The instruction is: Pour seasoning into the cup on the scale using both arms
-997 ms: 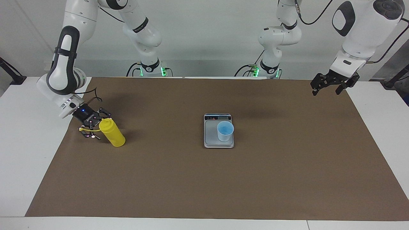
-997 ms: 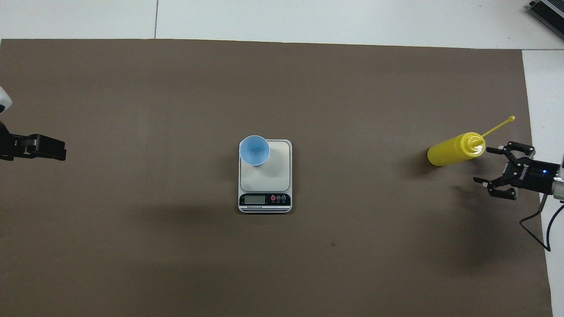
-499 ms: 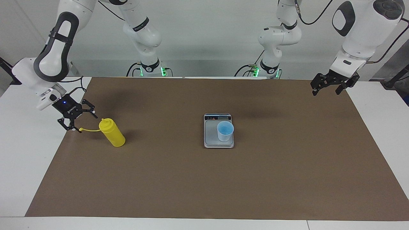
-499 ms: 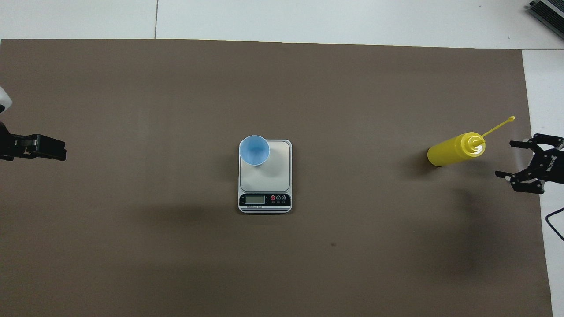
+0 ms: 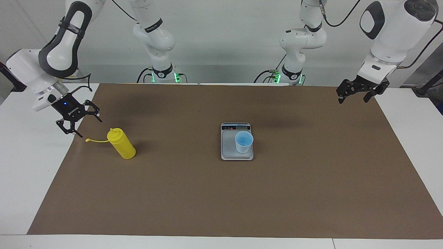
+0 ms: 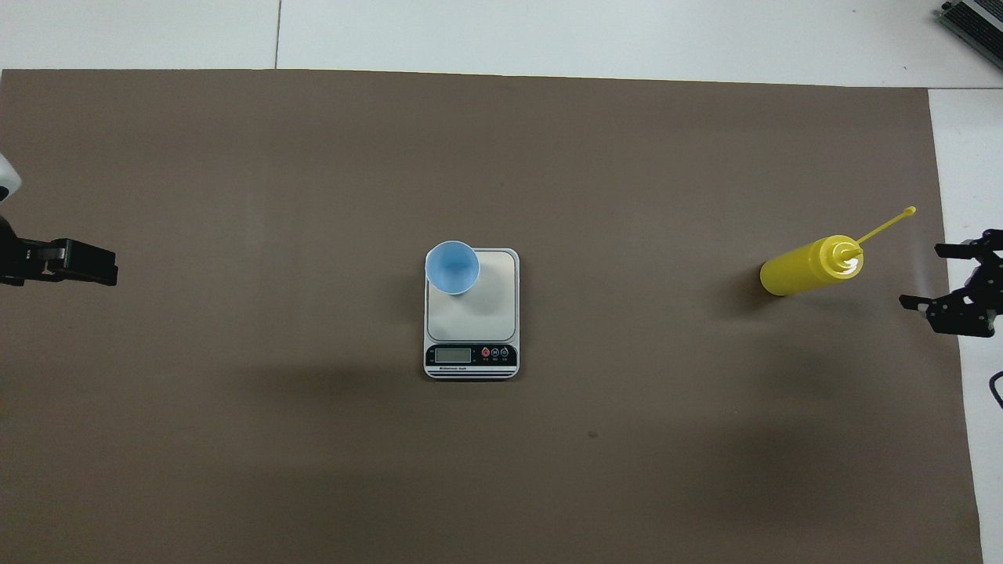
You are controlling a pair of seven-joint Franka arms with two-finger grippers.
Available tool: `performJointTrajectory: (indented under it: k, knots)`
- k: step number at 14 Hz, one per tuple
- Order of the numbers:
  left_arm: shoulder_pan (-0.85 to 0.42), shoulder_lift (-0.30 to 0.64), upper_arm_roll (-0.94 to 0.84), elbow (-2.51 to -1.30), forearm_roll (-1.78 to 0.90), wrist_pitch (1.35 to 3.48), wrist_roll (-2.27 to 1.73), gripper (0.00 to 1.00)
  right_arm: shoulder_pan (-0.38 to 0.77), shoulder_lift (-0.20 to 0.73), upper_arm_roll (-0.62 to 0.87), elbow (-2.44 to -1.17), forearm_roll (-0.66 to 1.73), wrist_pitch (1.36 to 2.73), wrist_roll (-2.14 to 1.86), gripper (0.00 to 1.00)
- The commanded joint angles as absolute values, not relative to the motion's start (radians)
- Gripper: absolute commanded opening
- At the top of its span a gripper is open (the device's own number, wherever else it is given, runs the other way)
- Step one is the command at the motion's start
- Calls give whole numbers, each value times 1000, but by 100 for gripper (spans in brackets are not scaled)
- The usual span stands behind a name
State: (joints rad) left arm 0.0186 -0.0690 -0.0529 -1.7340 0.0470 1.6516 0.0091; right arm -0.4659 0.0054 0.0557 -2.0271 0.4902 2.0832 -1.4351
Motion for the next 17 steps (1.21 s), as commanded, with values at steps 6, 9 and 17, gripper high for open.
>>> performJointTrajectory:
  k: [6, 9, 17]
  knots:
    - [18, -77, -48, -1741, 34, 1641, 14, 100, -204, -121, 67, -1907, 214, 1884, -546, 100]
    - [18, -77, -48, -1741, 34, 1641, 14, 100, -129, -110, 67, -1832, 128, 1827, -243, 100]
    - [18, -77, -48, -1741, 34, 1641, 14, 100, -28, -25, 67, -1622, -60, 1709, 103, 100]
